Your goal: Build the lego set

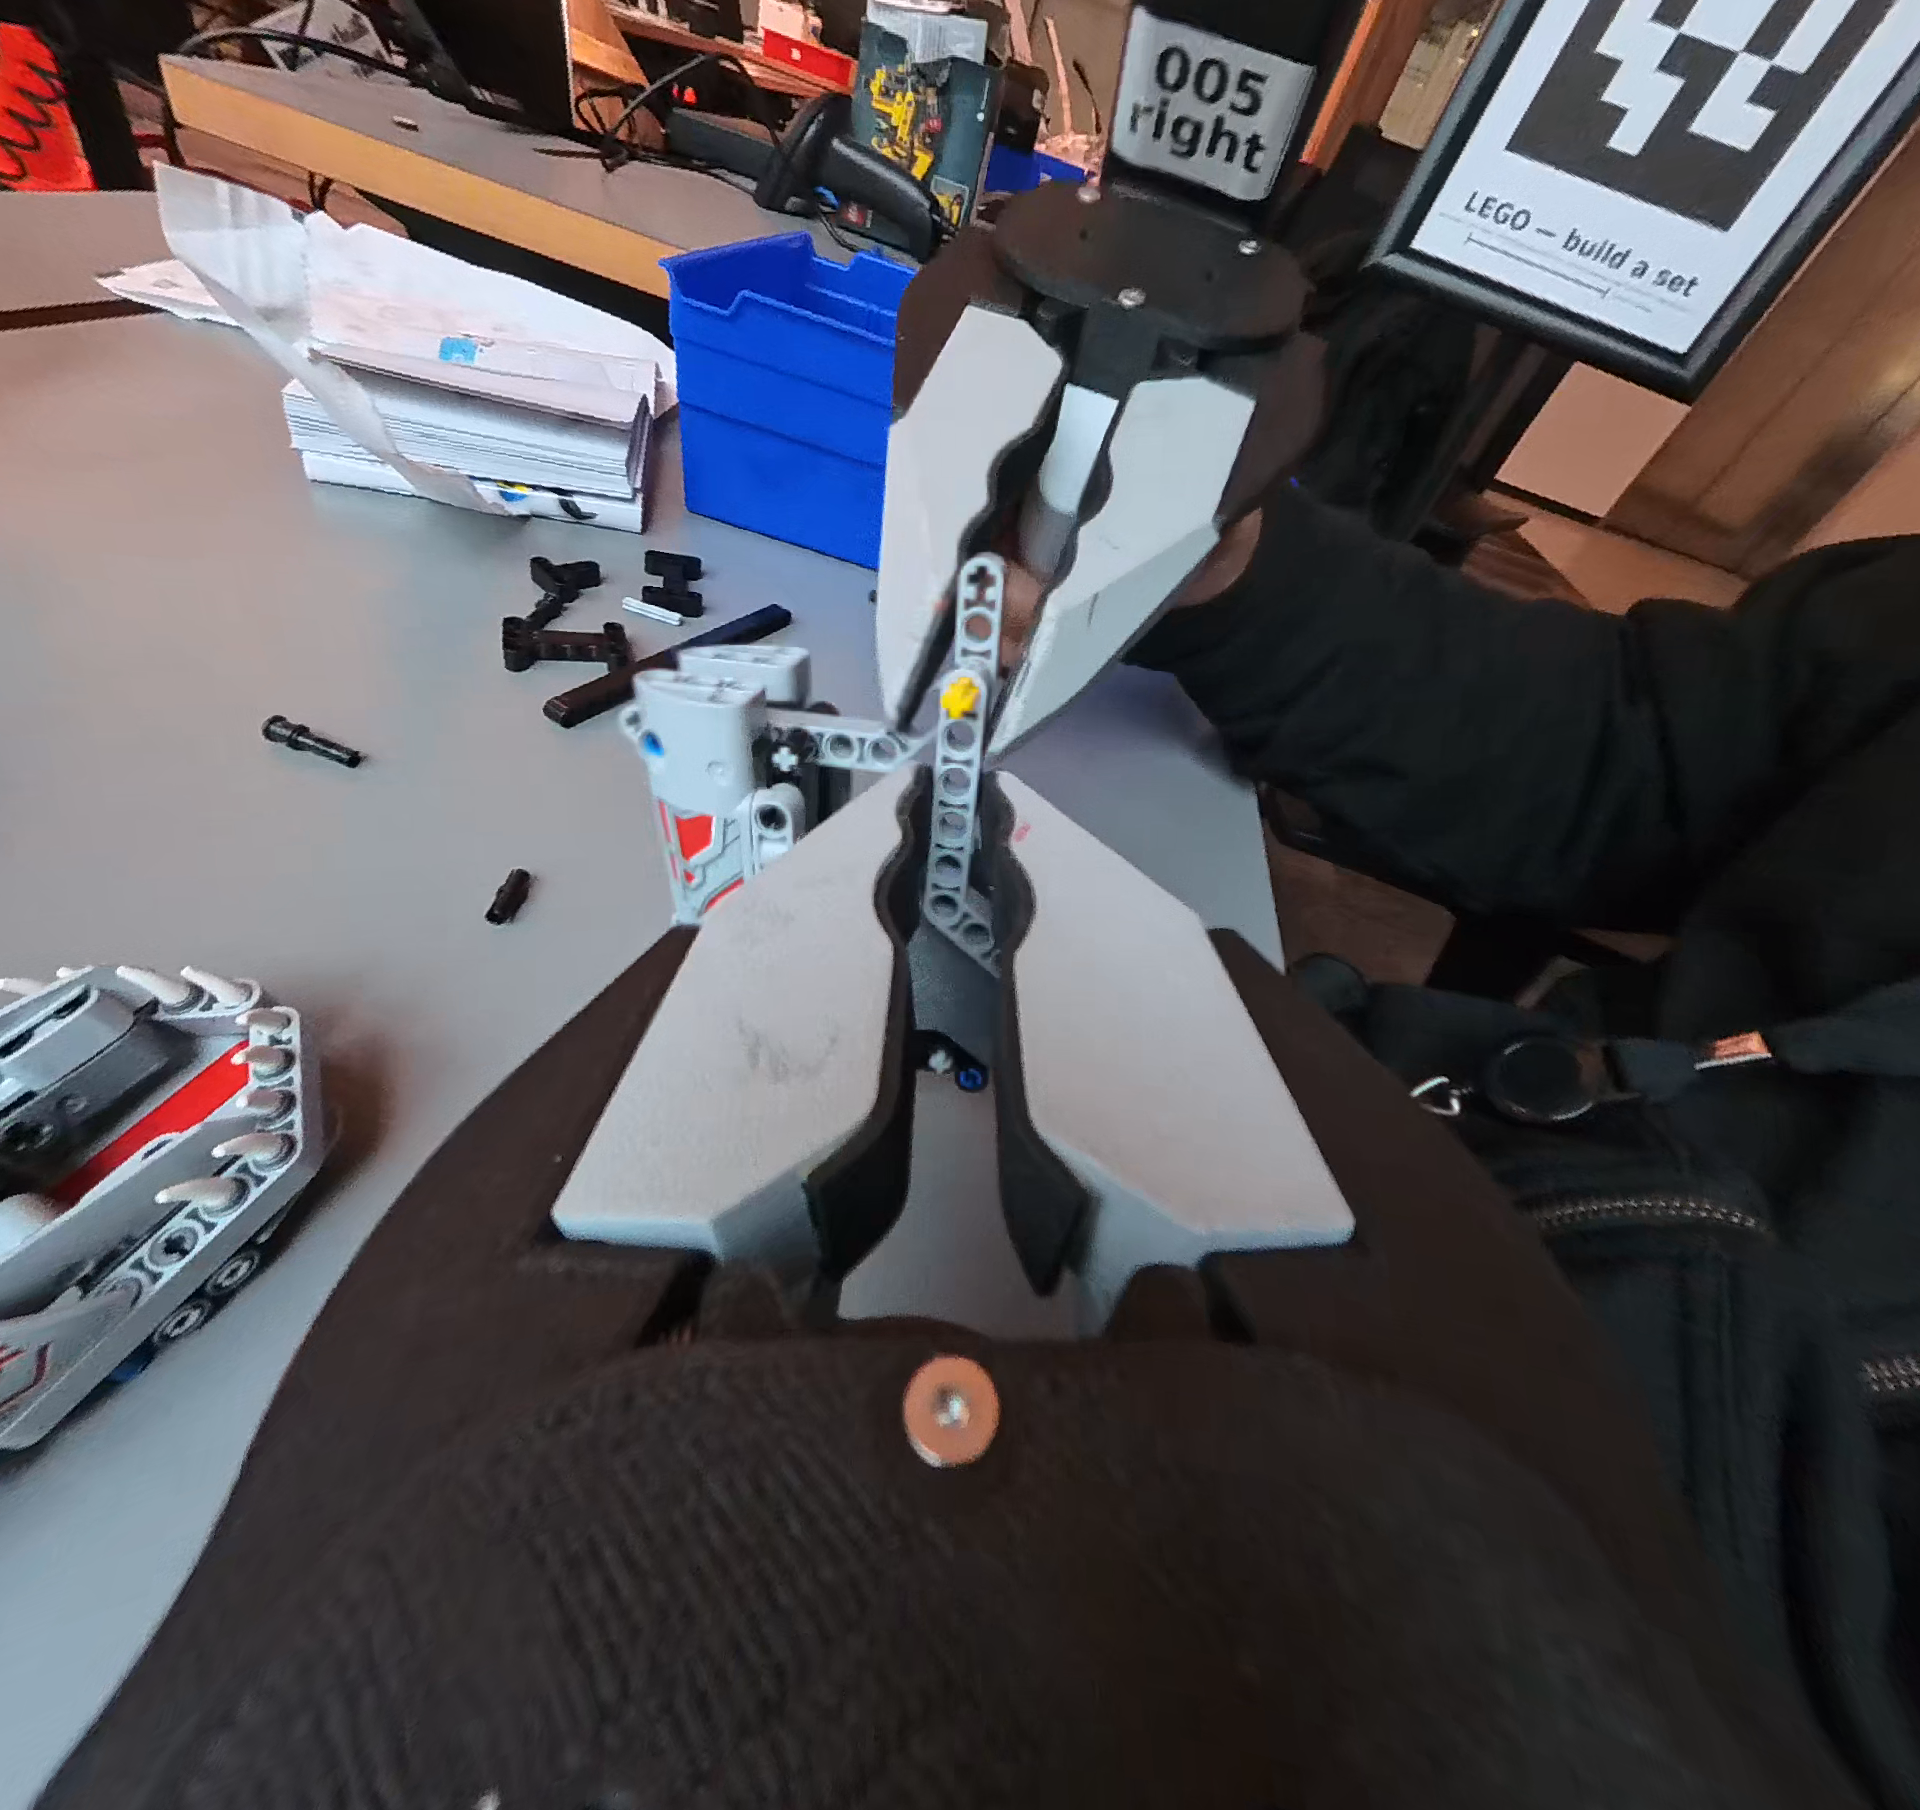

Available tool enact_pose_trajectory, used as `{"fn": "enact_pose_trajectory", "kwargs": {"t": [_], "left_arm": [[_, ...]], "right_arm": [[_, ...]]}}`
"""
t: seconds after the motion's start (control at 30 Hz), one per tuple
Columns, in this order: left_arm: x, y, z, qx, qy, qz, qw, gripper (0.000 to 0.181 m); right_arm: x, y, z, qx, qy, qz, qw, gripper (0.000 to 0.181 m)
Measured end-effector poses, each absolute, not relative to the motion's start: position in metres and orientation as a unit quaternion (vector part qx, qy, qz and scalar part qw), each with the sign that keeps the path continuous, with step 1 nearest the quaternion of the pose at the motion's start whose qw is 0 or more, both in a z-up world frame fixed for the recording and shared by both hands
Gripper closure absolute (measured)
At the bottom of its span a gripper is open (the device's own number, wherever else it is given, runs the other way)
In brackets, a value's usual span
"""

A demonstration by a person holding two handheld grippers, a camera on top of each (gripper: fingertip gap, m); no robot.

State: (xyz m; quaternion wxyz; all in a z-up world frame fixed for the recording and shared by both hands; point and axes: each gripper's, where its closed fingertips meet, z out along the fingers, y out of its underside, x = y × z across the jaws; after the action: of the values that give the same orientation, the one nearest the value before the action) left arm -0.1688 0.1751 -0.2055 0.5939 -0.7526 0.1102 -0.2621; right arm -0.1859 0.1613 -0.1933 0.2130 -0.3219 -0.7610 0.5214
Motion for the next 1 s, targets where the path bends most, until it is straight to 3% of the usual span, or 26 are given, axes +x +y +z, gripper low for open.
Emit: {"fn": "enact_pose_trajectory", "kwargs": {"t": [0.33,0.5,0.6,1.0], "left_arm": [[-0.18,0.174,-0.205,-0.758,0.113,-0.146,0.626,0.176],[-0.173,0.176,-0.209,-0.764,0.127,-0.172,0.608,0.176],[-0.17,0.178,-0.212,-0.769,0.13,-0.165,0.603,0.176],[-0.173,0.178,-0.21,-0.767,0.117,-0.177,0.605,0.175]], "right_arm": [[-0.182,0.166,-0.203,-0.31,-0.8,0.455,0.24,0.176],[-0.177,0.17,-0.201,-0.298,-0.803,0.434,0.28,0.171],[-0.177,0.175,-0.205,-0.293,-0.82,0.385,0.307,0.179],[-0.184,0.178,-0.215,-0.314,-0.821,0.369,0.302,0.18]]}}
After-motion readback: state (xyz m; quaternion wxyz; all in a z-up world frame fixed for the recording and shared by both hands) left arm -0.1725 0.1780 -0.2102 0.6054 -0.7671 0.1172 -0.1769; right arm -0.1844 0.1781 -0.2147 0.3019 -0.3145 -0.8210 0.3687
